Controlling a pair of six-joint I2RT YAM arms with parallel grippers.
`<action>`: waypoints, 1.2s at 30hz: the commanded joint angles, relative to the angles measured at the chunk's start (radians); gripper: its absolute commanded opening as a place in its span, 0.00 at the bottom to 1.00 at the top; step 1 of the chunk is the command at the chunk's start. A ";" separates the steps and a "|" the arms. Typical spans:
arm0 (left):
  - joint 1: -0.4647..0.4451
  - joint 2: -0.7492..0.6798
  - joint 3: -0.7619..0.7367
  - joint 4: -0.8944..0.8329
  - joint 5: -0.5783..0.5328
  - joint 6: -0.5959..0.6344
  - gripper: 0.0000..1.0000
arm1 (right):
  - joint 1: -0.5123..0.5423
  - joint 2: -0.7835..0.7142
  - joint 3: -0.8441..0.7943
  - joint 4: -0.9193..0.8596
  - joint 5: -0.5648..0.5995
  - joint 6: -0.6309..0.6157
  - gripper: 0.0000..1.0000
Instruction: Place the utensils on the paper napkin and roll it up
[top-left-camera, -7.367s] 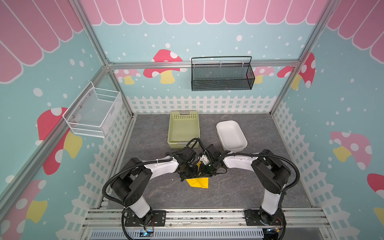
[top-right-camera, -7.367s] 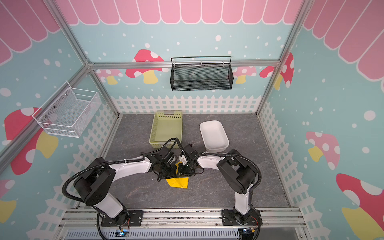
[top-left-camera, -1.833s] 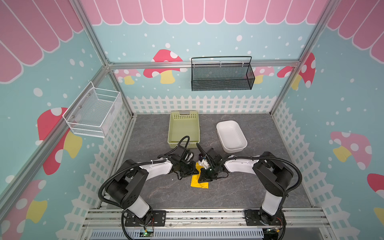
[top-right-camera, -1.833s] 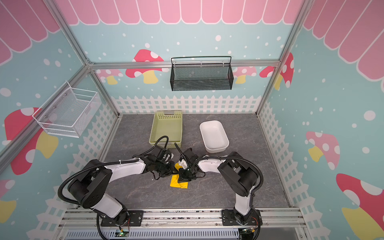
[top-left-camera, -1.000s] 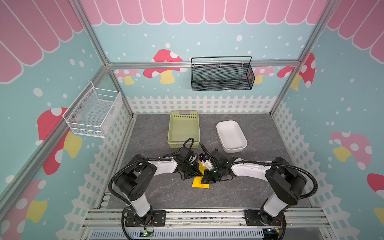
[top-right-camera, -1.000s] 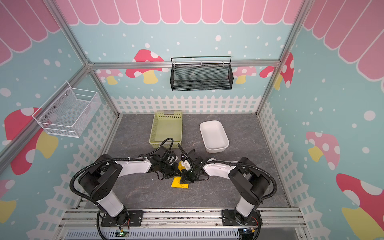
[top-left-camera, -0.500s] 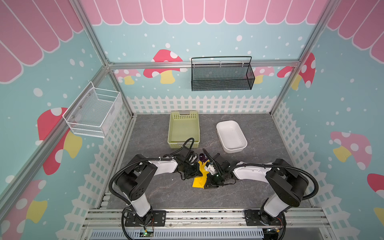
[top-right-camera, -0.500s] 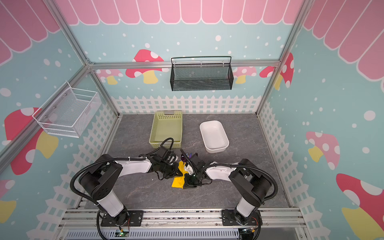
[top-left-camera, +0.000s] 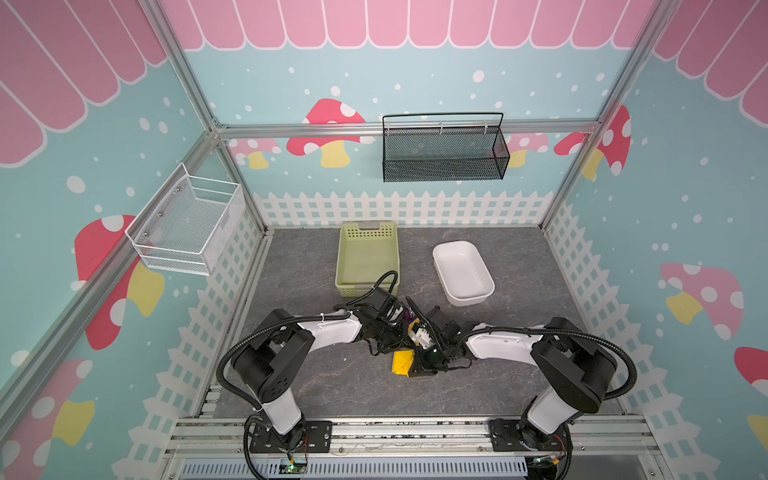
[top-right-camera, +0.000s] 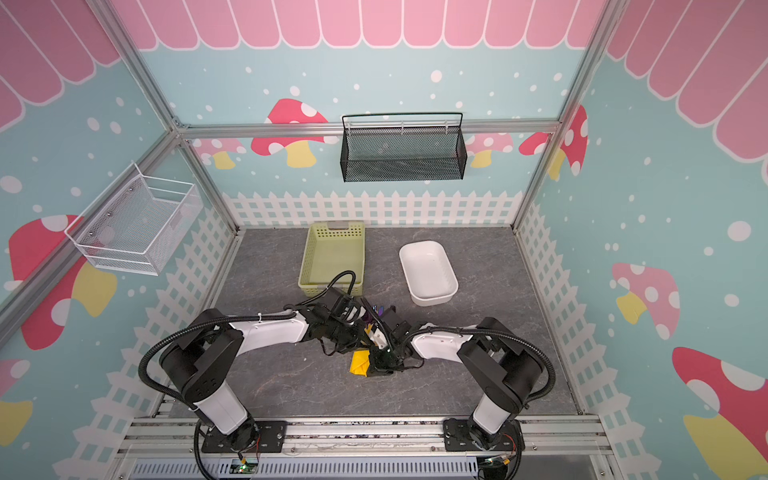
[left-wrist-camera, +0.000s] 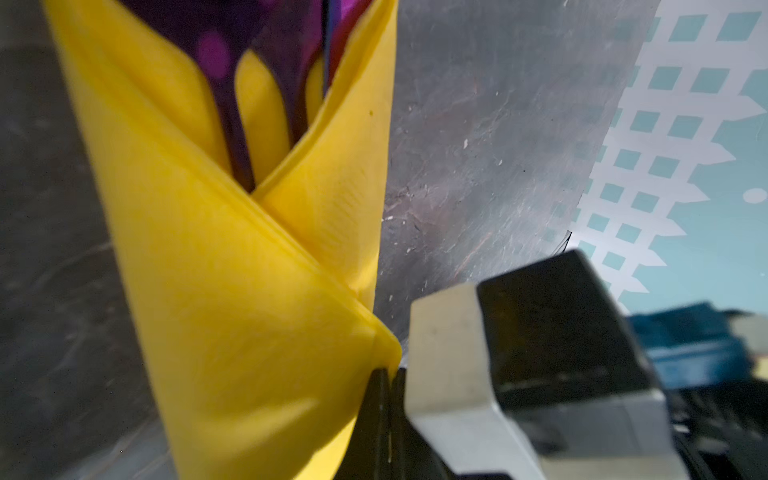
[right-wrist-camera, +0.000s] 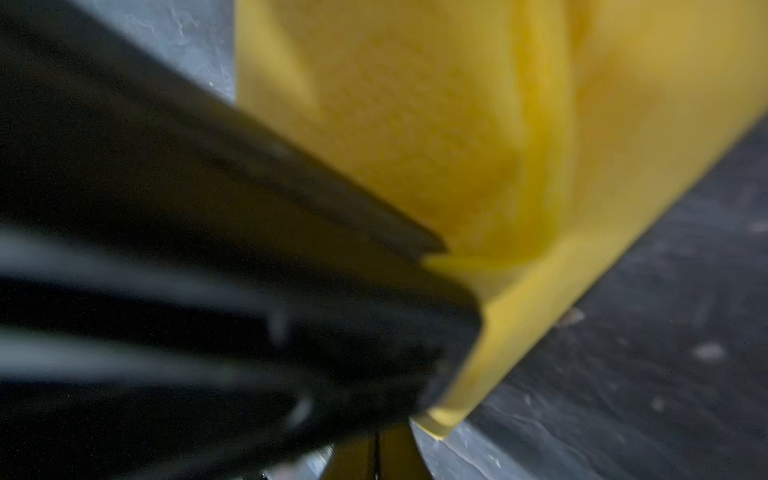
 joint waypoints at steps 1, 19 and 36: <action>-0.013 0.034 0.026 0.082 0.025 -0.050 0.00 | 0.008 -0.016 -0.023 0.012 0.022 0.010 0.05; -0.019 0.073 -0.009 0.191 0.030 -0.114 0.00 | -0.121 -0.187 -0.372 0.637 -0.212 0.246 0.03; -0.019 0.064 -0.011 0.188 0.025 -0.117 0.00 | -0.129 0.000 -0.424 0.906 -0.279 0.342 0.03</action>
